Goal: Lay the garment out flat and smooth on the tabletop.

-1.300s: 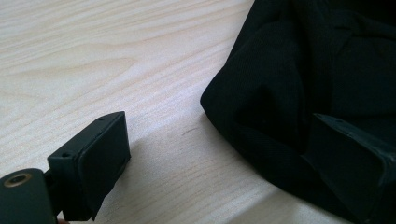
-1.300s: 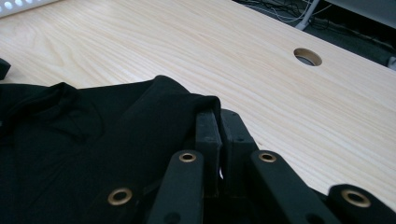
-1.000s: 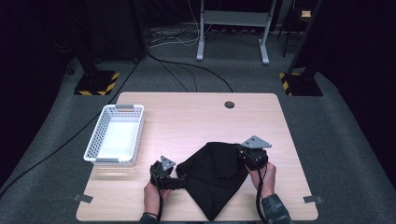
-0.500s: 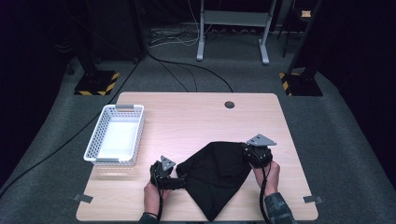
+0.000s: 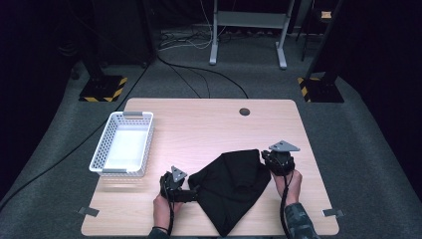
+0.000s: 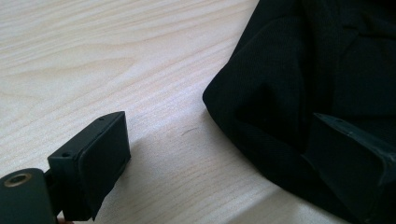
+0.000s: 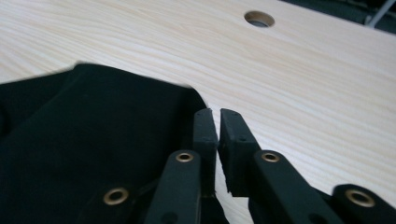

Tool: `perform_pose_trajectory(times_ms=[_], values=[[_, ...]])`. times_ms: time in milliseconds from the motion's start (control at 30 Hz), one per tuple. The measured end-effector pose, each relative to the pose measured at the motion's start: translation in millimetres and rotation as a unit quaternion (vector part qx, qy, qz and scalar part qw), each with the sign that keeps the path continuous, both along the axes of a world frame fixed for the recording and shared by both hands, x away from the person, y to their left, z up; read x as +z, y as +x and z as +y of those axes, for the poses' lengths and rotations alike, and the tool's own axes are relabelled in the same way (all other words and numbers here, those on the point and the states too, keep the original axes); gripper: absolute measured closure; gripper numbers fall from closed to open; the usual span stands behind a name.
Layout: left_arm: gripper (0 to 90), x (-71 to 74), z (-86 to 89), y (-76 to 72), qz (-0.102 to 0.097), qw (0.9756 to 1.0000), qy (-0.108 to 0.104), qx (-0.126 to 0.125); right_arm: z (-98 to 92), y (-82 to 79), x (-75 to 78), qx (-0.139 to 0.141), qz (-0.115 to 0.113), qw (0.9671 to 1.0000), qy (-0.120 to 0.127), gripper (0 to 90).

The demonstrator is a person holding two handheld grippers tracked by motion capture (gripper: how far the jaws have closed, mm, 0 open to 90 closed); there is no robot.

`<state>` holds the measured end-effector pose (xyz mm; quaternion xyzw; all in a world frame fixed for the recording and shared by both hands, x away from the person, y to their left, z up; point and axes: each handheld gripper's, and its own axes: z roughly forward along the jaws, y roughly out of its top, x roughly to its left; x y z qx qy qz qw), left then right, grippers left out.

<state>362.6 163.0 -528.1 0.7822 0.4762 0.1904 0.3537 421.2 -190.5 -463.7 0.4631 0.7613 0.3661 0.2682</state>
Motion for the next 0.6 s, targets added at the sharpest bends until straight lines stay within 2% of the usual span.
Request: perform_pose_trajectory(times_ms=[100,167,233,300,400,467,600], values=[[7.0,0.0,0.0,0.0,0.0,1.0,0.0,0.0,-9.1,3.9,-3.4,-0.015,0.012,0.9998,0.005,80.3],[7.0,0.0,0.0,0.0,0.0,1.0,0.0,0.0,-13.3,2.1,-3.0,-0.018,0.017,0.9996,0.015,73.7],[7.0,0.0,0.0,0.0,0.0,1.0,0.0,0.0,-12.7,-3.7,-0.1,-0.007,0.023,0.9992,0.032,65.8],[7.0,0.0,0.0,0.0,0.0,1.0,0.0,0.0,-7.0,-11.2,2.0,0.019,0.025,0.9988,0.037,59.7],[7.0,0.0,-0.1,-0.1,0.0,1.0,0.0,0.0,5.0,-23.7,1.0,0.049,0.031,0.998,0.025,52.0],[7.0,0.0,-0.1,0.0,0.0,1.0,0.0,0.0,10.4,-28.5,-3.3,0.049,0.04,0.998,0.002,49.2],[7.0,0.0,-0.1,0.0,0.0,1.0,0.0,0.0,9.5,-26.6,-19.4,0.045,0.072,0.9964,0.003,45.5]])
